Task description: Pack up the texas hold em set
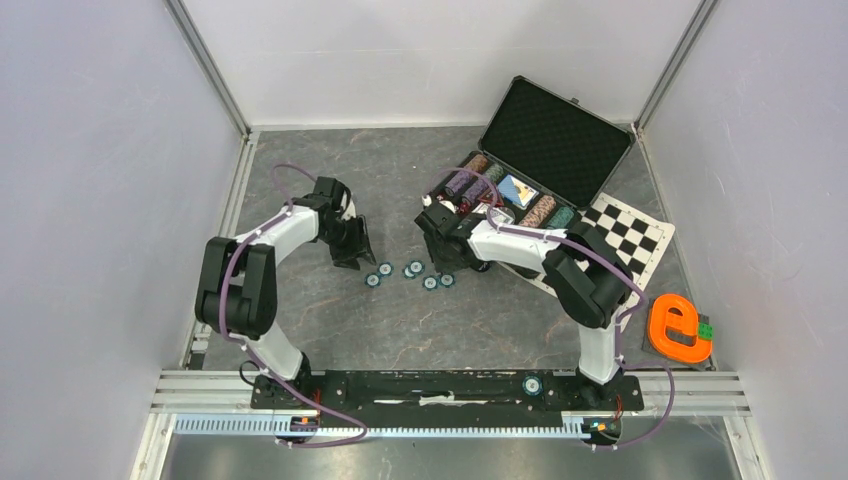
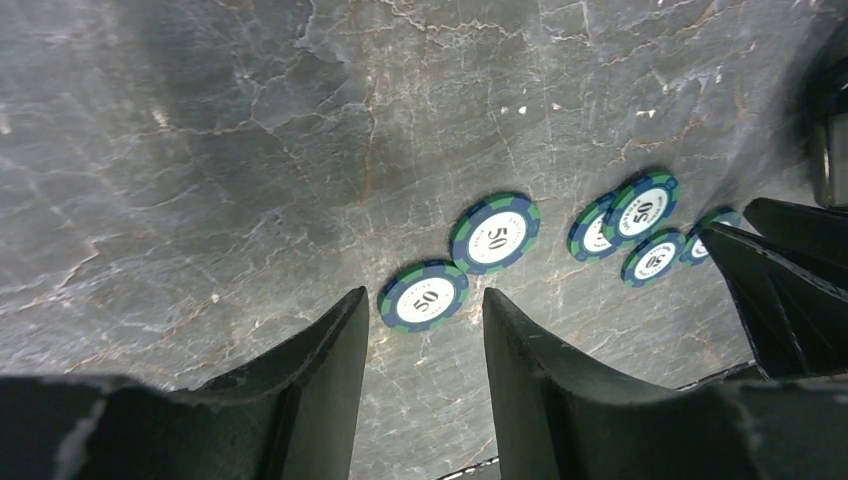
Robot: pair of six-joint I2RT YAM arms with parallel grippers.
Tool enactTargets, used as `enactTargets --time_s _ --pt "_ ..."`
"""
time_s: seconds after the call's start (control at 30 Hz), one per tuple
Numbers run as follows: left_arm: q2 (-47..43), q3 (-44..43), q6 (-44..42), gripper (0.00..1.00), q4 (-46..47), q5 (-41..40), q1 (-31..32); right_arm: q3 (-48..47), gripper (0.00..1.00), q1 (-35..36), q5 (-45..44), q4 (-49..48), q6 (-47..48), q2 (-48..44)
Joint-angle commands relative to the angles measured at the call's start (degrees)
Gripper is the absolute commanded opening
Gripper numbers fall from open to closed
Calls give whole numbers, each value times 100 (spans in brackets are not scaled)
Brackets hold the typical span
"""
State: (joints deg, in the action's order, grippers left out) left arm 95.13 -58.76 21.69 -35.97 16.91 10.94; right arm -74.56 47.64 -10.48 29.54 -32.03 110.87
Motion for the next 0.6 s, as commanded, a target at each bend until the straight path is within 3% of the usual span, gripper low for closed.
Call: enactTargets --time_s 0.0,0.33,0.57 --pt "275 -67 154 52 235 163 96 -592 41 28 -245 86 349 -136" --pt "804 -50 565 50 637 546 508 -1718 41 28 -158 -376 903 604" --pt "446 364 792 48 634 864 778 -1741 42 -18 113 -643 789 964"
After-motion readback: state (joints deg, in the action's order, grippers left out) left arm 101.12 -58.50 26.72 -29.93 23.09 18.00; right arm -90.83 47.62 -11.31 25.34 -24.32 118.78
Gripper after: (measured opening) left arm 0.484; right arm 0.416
